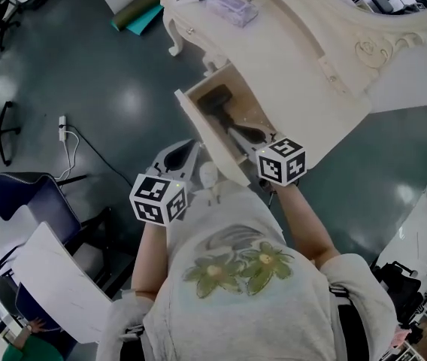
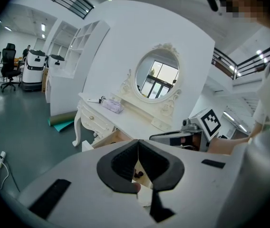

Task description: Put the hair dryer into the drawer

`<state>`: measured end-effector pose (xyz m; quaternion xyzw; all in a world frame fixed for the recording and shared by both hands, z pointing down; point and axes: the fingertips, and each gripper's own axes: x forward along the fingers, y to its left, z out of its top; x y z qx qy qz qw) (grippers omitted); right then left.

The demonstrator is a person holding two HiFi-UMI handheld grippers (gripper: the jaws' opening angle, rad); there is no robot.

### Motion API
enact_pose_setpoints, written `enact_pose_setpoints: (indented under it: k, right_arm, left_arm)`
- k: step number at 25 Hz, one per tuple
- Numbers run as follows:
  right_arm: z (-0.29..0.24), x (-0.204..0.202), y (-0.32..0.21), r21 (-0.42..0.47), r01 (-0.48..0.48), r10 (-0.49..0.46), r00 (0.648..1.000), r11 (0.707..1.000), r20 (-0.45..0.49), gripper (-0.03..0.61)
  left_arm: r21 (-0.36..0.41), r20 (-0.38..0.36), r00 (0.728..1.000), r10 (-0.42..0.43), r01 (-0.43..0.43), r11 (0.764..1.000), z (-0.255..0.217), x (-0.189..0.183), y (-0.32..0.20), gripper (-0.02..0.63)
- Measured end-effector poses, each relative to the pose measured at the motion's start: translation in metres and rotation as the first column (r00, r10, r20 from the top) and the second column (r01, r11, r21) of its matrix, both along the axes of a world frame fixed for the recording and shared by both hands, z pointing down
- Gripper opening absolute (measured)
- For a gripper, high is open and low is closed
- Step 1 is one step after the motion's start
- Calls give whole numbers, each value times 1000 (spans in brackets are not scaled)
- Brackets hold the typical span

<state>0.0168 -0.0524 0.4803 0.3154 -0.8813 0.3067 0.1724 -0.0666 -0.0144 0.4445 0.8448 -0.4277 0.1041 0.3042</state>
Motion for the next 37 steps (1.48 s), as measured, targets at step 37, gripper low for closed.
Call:
enact_pose_setpoints:
  k: [37]
  right_arm:
    - [-111,74,119,187,9,-27,995,982,95,23]
  left_arm:
    - [140,-84,995,-47,58,988,-90,73,107,11]
